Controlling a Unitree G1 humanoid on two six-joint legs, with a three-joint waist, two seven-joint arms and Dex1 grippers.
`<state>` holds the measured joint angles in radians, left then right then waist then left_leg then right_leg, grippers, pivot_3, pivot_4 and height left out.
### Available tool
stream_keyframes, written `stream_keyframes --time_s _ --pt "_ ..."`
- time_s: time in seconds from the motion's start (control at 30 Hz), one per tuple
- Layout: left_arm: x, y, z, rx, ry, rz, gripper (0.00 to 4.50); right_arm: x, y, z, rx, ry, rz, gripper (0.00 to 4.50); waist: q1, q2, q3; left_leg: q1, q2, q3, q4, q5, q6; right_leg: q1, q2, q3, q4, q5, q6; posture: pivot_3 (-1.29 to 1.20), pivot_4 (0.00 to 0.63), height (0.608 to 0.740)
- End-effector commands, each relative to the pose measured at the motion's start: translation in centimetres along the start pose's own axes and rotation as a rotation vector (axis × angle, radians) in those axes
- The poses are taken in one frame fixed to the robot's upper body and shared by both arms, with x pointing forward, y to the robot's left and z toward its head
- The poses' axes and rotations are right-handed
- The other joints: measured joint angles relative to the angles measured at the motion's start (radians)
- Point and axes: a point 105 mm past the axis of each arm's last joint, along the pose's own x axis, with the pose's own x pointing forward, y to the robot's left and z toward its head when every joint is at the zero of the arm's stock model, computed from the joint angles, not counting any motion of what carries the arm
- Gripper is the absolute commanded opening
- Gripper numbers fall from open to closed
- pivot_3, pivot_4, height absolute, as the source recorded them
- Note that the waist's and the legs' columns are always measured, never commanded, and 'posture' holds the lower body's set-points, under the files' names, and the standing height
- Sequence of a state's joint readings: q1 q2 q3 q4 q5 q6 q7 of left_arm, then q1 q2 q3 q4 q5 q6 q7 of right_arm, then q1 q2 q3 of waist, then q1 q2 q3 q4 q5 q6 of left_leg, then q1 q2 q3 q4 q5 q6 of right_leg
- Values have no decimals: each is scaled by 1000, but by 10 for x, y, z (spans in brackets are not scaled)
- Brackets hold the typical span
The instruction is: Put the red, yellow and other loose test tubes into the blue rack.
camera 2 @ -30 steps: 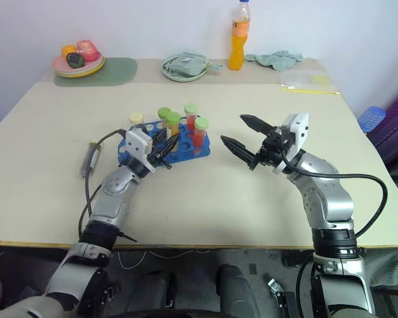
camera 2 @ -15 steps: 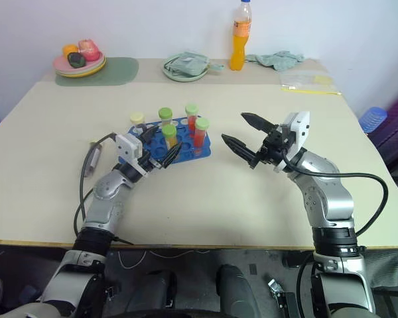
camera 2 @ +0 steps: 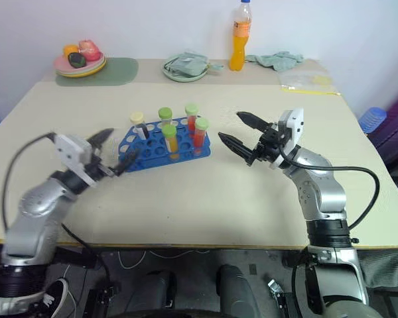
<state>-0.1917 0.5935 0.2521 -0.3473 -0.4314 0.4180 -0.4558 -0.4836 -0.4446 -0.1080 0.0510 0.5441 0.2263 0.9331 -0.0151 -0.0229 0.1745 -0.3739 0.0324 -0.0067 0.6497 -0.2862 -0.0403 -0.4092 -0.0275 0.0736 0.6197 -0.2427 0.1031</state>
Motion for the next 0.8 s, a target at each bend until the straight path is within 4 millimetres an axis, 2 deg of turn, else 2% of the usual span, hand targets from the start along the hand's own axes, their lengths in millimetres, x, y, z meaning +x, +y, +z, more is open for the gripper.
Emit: stream_keyframes --time_s 0.03,0.1,0.27,0.4,0.43,0.53,0.67,0.8 --pt "-7 35 14 -20 83 120 4433 5 2 9 -40 -37 19 4500 -4 0 0 0 0 0 0 0 0 0 0 0 0 0 0 0 150 740" --pt "-10 53 14 -83 137 186 4433 7 3 10 -44 -41 23 4500 -5 0 0 0 0 0 0 0 0 0 0 0 0 0 0 0 150 740" --pt "-21 73 -17 -257 456 227 4433 8 4 12 -49 -45 26 4500 -7 0 0 0 0 0 -1 0 0 0 0 0 1 0 0 0 150 740" --pt "-26 92 -38 -95 723 255 4433 7 6 11 -45 -43 27 4500 -9 -1 1 0 0 0 -1 0 0 -1 1 0 0 0 0 0 150 740" --pt "-26 90 -42 -187 774 221 4433 7 6 11 -44 -43 27 4500 -7 -1 1 0 0 0 -1 0 0 -1 1 0 0 0 0 0 150 740" --pt "-12 83 -36 -347 794 99 4433 7 9 10 -42 -43 28 4500 -1 -1 1 0 -1 0 -1 0 0 -1 1 -1 0 0 0 0 150 740" --pt "-2 106 -41 -357 858 203 4433 6 11 11 -35 -50 15 4500 -3 -1 1 -1 -1 0 -1 0 0 -1 1 -1 0 0 0 0 150 740" --pt "14 107 -42 -462 874 190 4433 4 11 11 -36 -51 5 4500 -6 -1 1 -1 -1 0 -1 0 0 -2 1 -1 1 0 0 0 150 740"
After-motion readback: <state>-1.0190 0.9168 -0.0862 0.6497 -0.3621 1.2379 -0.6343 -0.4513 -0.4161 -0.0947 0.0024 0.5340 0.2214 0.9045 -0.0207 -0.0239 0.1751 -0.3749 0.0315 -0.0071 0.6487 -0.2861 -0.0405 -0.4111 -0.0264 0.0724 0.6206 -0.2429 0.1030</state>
